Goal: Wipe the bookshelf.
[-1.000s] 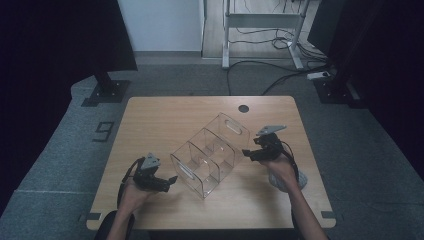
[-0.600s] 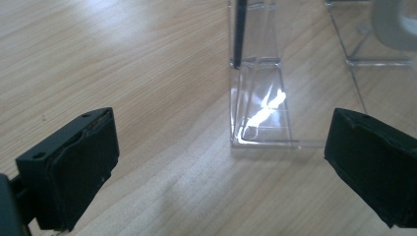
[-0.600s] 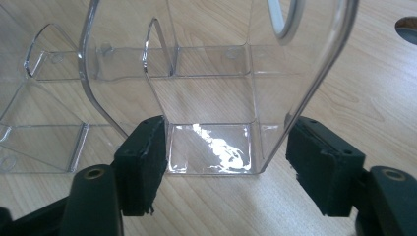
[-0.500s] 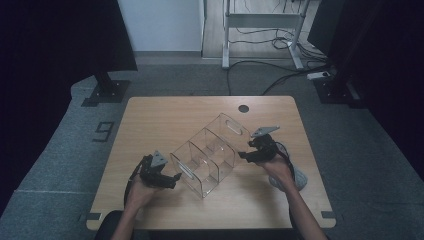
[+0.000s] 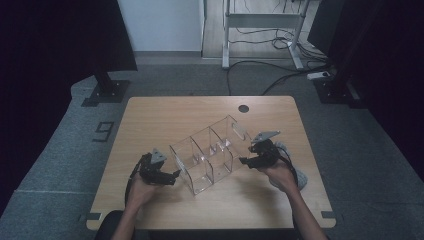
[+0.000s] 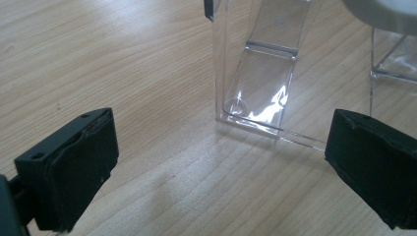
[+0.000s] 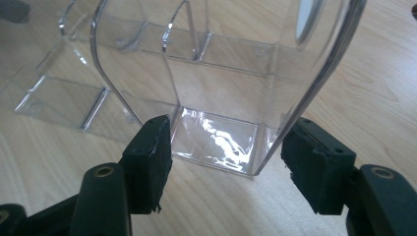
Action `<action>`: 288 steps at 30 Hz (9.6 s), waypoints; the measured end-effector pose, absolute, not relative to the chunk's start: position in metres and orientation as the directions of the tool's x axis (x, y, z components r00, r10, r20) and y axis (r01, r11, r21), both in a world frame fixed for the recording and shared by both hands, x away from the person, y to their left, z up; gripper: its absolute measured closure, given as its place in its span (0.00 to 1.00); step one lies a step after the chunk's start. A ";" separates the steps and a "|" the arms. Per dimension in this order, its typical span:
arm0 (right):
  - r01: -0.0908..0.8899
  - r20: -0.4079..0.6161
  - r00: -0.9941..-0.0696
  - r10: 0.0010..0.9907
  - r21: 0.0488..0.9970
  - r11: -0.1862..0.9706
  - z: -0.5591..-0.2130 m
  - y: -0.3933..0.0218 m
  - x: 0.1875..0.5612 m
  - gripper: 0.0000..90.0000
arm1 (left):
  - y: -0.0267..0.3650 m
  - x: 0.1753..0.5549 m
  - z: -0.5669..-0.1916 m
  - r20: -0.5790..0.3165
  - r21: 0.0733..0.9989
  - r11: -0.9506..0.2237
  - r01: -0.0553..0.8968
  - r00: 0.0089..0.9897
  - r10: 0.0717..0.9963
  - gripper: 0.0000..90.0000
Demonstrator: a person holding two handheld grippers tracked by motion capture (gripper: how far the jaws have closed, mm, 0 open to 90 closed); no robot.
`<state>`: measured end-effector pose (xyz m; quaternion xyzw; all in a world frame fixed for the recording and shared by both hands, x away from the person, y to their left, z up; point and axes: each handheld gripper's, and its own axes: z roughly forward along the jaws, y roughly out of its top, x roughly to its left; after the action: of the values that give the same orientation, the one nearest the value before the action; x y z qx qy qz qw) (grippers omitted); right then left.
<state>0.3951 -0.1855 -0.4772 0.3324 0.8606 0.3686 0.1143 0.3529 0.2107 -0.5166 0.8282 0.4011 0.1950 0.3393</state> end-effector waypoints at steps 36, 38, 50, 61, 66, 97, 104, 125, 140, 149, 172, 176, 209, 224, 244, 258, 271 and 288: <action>0.479 0.062 -0.784 0.617 0.693 0.539 -0.488 -0.174 0.359 0.35 | 0.202 0.309 -0.507 -0.015 0.705 -0.495 0.509 0.708 0.706 0.00; 0.480 0.069 -0.787 0.613 0.692 0.539 -0.488 -0.173 0.357 0.35 | 0.198 0.311 -0.506 0.002 0.707 -0.495 0.506 0.698 0.716 0.02; 0.474 0.060 -0.797 0.601 0.680 0.560 -0.489 -0.174 0.354 0.35 | 0.193 0.316 -0.499 0.035 0.707 -0.467 0.530 0.634 0.773 0.35; 0.514 0.009 -0.710 0.704 0.690 0.510 -0.476 -0.209 0.365 0.27 | 0.207 0.331 -0.496 0.041 0.698 -0.438 0.567 0.579 0.814 0.45; 0.530 -0.039 -0.649 0.760 0.693 0.488 -0.468 -0.231 0.367 0.25 | 0.210 0.337 -0.495 0.037 0.694 -0.430 0.578 0.567 0.823 0.49; 0.679 -0.035 -0.494 0.869 0.608 0.411 -0.508 -0.280 0.379 0.38 | 0.208 0.362 -0.487 0.060 0.710 -0.394 0.583 0.508 0.860 0.71; 0.705 -0.037 -0.481 0.876 0.578 0.411 -0.512 -0.280 0.380 0.53 | 0.209 0.363 -0.486 0.067 0.702 -0.400 0.589 0.505 0.861 0.80; 0.707 -0.026 -0.516 0.856 0.551 0.443 -0.512 -0.277 0.378 0.71 | 0.236 0.367 -0.485 0.007 0.706 -0.355 0.613 0.495 0.869 0.96; 0.624 -0.015 -0.573 0.819 0.639 0.449 -0.484 -0.258 0.363 0.73 | 0.236 0.366 -0.487 0.011 0.718 -0.353 0.600 0.497 0.867 0.96; 0.556 0.016 -0.633 0.774 0.704 0.441 -0.465 -0.234 0.356 0.72 | 0.237 0.366 -0.487 0.005 0.717 -0.352 0.602 0.501 0.865 0.96; 0.443 0.000 -0.734 0.679 0.757 0.479 -0.453 -0.167 0.359 0.72 | 0.232 0.367 -0.487 0.026 0.715 -0.355 0.602 0.485 0.874 0.96; 0.428 -0.022 -0.740 0.673 0.757 0.495 -0.451 -0.165 0.354 0.72 | 0.230 0.367 -0.487 0.036 0.710 -0.354 0.609 0.470 0.882 0.96; 0.344 0.000 -0.843 0.538 0.769 0.538 -0.441 -0.135 0.294 0.72 | 0.224 0.367 -0.486 0.068 0.691 -0.365 0.624 0.447 0.892 0.96; 0.326 0.021 -0.875 0.483 0.763 0.558 -0.443 -0.125 0.274 0.72 | 0.225 0.367 -0.486 0.051 0.689 -0.355 0.632 0.446 0.894 0.96; 0.388 0.054 -0.868 0.493 0.693 0.608 -0.478 -0.123 0.289 0.72 | 0.231 0.369 -0.486 0.033 0.692 -0.381 0.613 0.500 0.865 0.97; 0.420 0.057 -0.841 0.538 0.696 0.583 -0.480 -0.129 0.301 0.71 | 0.233 0.370 -0.487 0.045 0.693 -0.404 0.597 0.523 0.851 0.96; 0.463 0.053 -0.793 0.607 0.700 0.544 -0.482 -0.139 0.322 0.72 | 0.233 0.370 -0.487 0.045 0.693 -0.404 0.597 0.523 0.851 0.96; 0.511 0.040 -0.720 0.693 0.706 0.490 -0.482 -0.153 0.356 0.72 | 0.232 0.370 -0.487 0.050 0.691 -0.407 0.597 0.522 0.851 0.96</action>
<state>0.3562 -0.1527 -0.4819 0.3526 0.8538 0.3617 0.1260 0.3696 0.2318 -0.4868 0.8139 0.4451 0.2022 0.3141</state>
